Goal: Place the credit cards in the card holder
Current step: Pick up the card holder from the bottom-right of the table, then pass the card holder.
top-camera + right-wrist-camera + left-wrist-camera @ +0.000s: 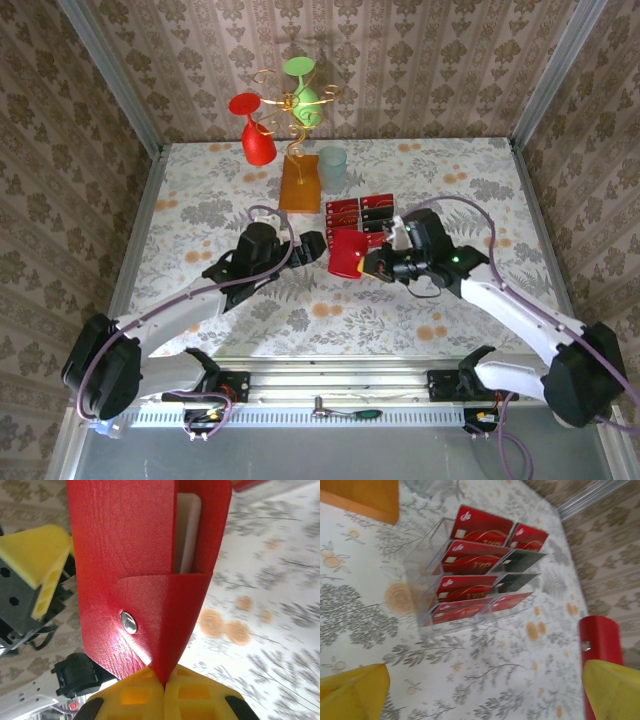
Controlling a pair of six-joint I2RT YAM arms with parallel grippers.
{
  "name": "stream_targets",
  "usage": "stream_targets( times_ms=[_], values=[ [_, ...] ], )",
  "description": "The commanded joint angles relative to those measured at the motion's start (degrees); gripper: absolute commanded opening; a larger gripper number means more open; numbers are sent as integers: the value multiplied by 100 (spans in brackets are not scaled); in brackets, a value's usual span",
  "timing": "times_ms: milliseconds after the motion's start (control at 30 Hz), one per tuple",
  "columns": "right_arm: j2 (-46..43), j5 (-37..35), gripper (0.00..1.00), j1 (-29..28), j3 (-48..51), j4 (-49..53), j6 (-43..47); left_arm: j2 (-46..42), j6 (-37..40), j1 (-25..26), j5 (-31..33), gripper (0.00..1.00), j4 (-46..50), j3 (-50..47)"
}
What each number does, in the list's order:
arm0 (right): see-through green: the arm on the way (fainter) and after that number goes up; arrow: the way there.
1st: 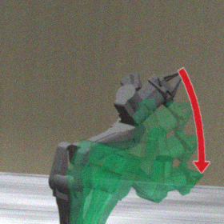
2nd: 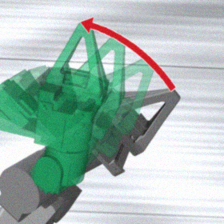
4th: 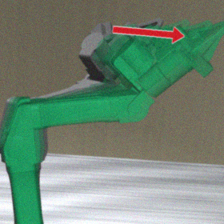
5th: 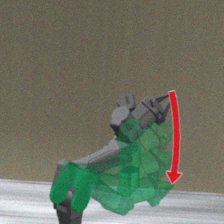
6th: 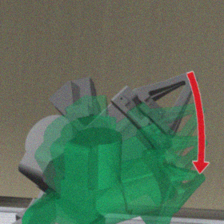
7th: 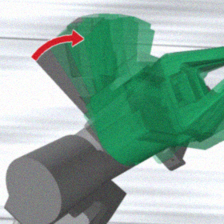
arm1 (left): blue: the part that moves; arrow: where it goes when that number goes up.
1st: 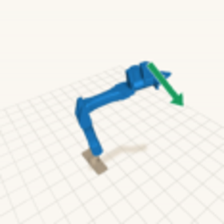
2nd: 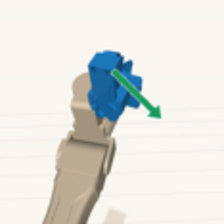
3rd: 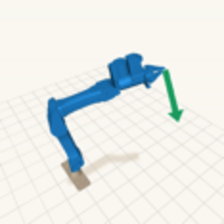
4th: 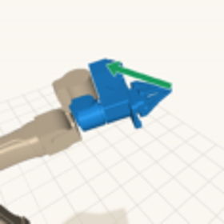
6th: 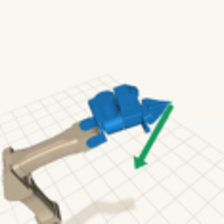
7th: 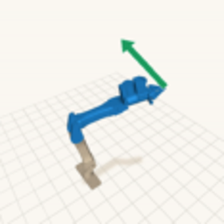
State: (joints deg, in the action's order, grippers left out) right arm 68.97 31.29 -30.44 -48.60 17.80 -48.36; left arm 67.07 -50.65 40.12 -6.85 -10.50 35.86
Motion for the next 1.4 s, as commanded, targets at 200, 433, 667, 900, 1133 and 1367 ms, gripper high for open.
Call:
stream_targets(
  times_ms=[200,433,667,900,1133,1367],
  values=[
    [924,358,0,-526,-865,-385,161,-634,-603,-541,-585,95,-888,-559],
    [1360,388,0,-779,-1104,-577,127,-729,-682,-624,-863,86,-919,-614],
    [1409,371,0,-834,-1114,-633,107,-752,-751,-652,-971,77,-1041,-693],
    [1373,379,0,-841,-1082,-648,101,-665,-819,-672,-1026,69,-1245,-703],
    [1402,408,0,-834,-1082,-700,88,-515,-917,-675,-1124,64,-1441,-737],
    [1442,423,0,-841,-1071,-734,74,-445,-947,-665,-1158,57,-1504,-749]
  ],
)
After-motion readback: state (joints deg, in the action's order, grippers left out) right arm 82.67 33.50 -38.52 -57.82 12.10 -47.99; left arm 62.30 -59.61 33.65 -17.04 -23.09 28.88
